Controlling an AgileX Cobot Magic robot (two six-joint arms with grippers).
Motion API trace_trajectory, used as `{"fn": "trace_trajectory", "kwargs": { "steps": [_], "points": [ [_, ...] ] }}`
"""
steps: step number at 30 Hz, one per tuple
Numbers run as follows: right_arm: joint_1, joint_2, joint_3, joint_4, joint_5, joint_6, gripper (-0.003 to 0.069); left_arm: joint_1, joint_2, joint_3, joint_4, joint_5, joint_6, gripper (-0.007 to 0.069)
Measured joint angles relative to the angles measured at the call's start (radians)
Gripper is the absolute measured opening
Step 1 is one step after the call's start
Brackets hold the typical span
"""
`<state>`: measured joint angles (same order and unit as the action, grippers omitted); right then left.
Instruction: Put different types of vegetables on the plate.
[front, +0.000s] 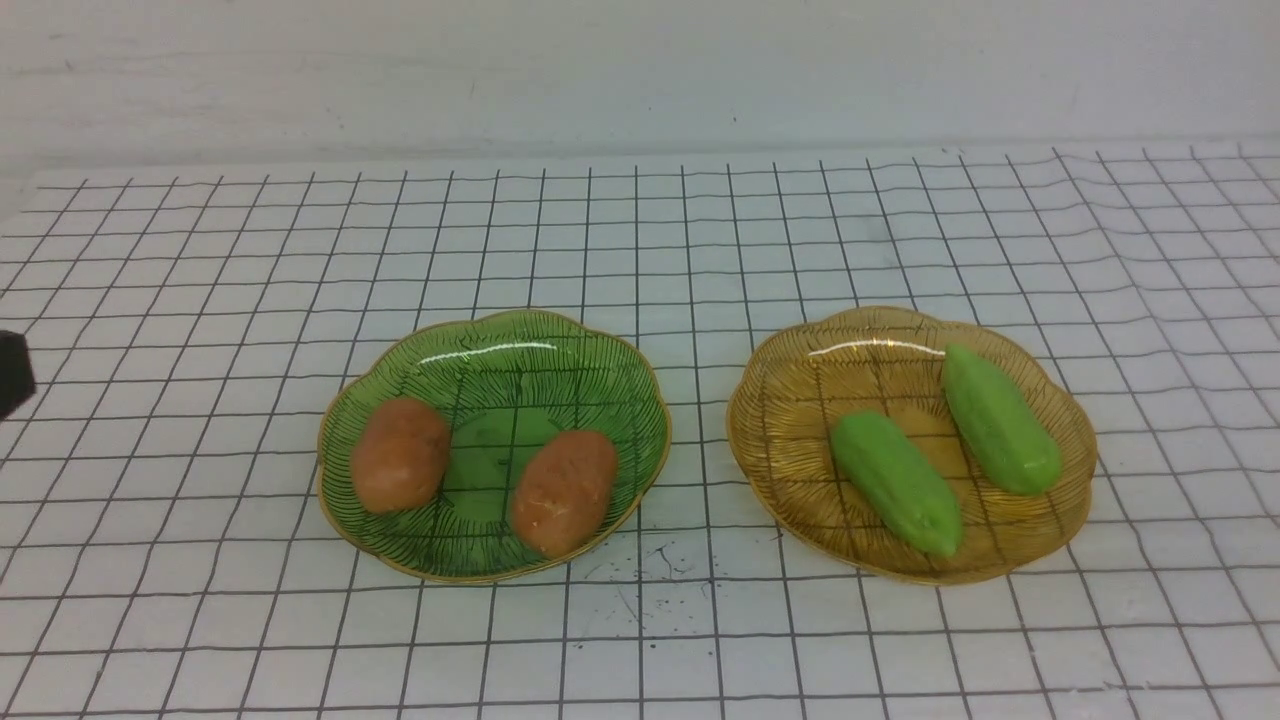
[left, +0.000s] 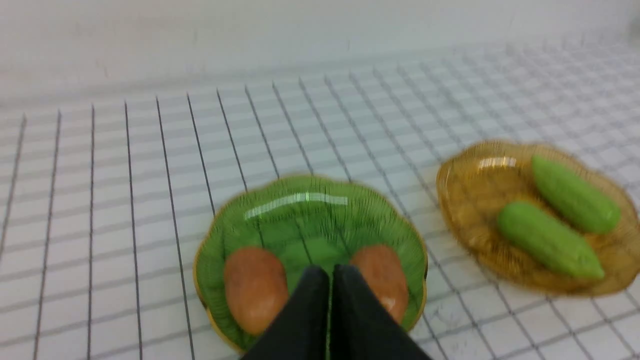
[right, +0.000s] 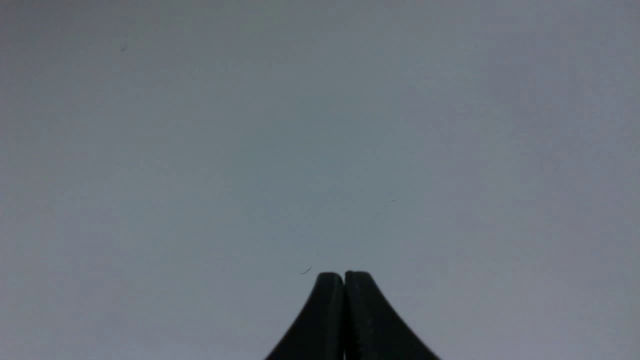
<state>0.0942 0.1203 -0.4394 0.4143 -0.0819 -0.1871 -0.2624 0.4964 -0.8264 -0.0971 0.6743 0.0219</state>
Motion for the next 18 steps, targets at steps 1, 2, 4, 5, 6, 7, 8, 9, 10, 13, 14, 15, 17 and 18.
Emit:
{"fn": "trace_trajectory", "kwargs": {
  "steps": [1,2,4,5,6,7,8,9,10,13,14,15,17,18],
  "points": [
    [0.0,0.0,0.0,0.0,0.0,0.0,-0.0014,0.0,-0.014,0.0,-0.004,0.0,0.0,-0.0008],
    [0.0,0.0,0.0,0.0,0.0,0.0,-0.0014,0.0,-0.032,0.0,-0.009,0.0,0.0,-0.0008],
    [0.0,0.0,0.0,0.0,0.0,0.0,-0.0014,0.0,-0.042,0.0,-0.013,0.0,0.0,-0.0008],
    [0.0,0.0,0.0,0.0,0.0,0.0,-0.0014,0.0,-0.057,0.0,-0.017,0.0,0.0,-0.0008],
    [0.0,0.0,0.0,0.0,0.0,0.0,-0.0014,0.0,-0.061,0.0,-0.017,0.0,0.0,-0.0008],
    [0.0,0.0,0.0,0.0,0.0,0.0,-0.0014,0.0,-0.065,0.0,-0.017,0.0,0.001,-0.0008],
    [0.0,0.0,0.0,0.0,0.0,0.0,-0.0014,0.0,-0.065,0.0,-0.017,0.0,0.001,-0.0008],
    [0.0,0.0,0.0,0.0,0.0,0.0,-0.0014,0.0,-0.065,0.0,-0.018,0.0,0.001,-0.0008],
    [0.0,0.0,0.0,0.0,0.0,0.0,-0.0014,0.0,-0.065,0.0,-0.018,0.0,0.001,-0.0008],
    [0.0,0.0,0.0,0.0,0.0,0.0,-0.0014,0.0,-0.065,0.0,-0.018,0.001,0.01,-0.0008],
    [0.0,0.0,0.0,0.0,0.0,0.0,-0.0014,0.0,-0.065,0.0,-0.018,0.002,0.01,-0.0008],
    [0.0,0.0,0.0,0.0,0.0,0.0,-0.0014,0.0,-0.065,0.0,-0.018,0.003,0.012,-0.0008],
    [0.0,0.0,0.0,0.001,0.0,0.0,-0.0014,0.0,-0.065,0.0,-0.018,0.003,0.015,-0.0008],
    [0.0,0.0,0.0,0.001,0.0,0.0,-0.0014,0.0,-0.065,0.0,-0.017,0.003,0.016,-0.0008]
  ]
}}
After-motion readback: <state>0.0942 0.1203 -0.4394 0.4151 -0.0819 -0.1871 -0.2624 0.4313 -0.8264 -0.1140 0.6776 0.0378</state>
